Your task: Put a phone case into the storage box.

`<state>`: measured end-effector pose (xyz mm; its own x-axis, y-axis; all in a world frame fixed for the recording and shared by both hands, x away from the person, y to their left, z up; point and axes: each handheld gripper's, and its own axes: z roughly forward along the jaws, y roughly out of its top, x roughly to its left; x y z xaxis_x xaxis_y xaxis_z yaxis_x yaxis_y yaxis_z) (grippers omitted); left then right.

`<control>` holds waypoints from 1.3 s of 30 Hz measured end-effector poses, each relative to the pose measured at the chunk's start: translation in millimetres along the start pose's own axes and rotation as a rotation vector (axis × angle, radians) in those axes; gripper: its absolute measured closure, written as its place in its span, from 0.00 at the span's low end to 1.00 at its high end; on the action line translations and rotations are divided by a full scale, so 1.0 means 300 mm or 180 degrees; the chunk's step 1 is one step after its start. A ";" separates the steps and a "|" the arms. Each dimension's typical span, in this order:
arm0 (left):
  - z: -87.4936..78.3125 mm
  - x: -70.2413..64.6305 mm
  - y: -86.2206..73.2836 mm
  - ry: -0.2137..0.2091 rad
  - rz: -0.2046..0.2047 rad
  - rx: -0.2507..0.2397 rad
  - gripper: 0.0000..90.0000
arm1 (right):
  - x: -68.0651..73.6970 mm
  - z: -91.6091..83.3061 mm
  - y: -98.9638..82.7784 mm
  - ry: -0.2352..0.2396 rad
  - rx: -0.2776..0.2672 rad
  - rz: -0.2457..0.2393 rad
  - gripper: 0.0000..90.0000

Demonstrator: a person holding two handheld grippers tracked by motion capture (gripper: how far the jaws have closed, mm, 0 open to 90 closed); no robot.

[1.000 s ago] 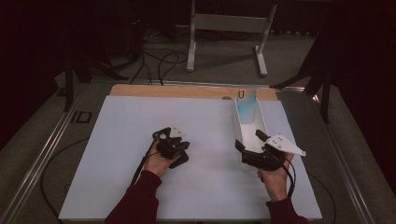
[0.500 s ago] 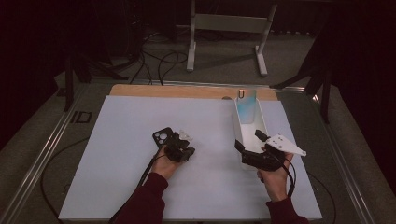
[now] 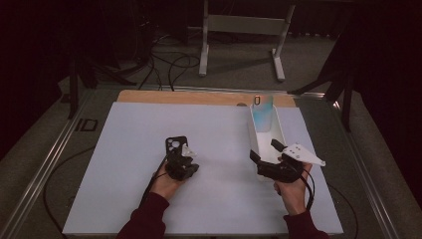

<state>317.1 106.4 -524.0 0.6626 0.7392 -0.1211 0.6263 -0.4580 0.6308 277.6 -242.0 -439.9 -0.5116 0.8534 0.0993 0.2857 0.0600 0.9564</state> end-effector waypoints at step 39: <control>-0.457 0.168 -0.209 0.0714 -0.0274 -0.1528 0.03 | -0.036 -0.052 -0.007 0.0069 -0.0011 -0.0042 0.12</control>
<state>255.0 239.9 -464.5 0.4800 0.8756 -0.0543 0.3814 -0.1525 0.9118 269.7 -259.4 -438.7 -0.5329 0.8411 0.0924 0.2759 0.0695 0.9587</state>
